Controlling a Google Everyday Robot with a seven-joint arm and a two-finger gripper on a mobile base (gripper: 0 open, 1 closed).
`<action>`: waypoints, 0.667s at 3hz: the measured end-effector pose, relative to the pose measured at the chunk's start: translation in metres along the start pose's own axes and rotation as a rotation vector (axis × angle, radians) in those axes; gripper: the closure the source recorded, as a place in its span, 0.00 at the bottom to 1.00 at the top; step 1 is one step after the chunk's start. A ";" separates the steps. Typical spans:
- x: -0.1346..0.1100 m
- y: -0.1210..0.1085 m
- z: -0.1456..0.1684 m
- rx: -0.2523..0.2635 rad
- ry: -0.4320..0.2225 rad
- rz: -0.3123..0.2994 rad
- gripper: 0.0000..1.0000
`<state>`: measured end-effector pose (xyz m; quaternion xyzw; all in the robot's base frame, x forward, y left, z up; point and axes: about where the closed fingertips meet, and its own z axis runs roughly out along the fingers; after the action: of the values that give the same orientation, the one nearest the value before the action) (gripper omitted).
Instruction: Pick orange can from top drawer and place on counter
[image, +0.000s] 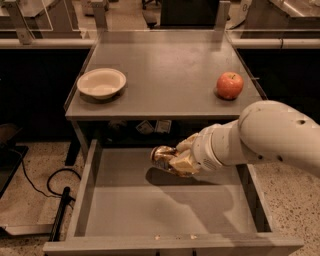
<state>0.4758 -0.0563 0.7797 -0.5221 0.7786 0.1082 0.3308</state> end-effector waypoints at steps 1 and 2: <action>-0.023 -0.021 -0.036 0.109 -0.037 -0.032 1.00; -0.047 -0.047 -0.067 0.202 -0.062 -0.052 1.00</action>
Offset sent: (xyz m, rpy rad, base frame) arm 0.0465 -0.0342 0.1434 -0.0196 -0.3096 -0.1330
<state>0.5010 -0.0758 0.8688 -0.5024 0.7613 0.0367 0.4083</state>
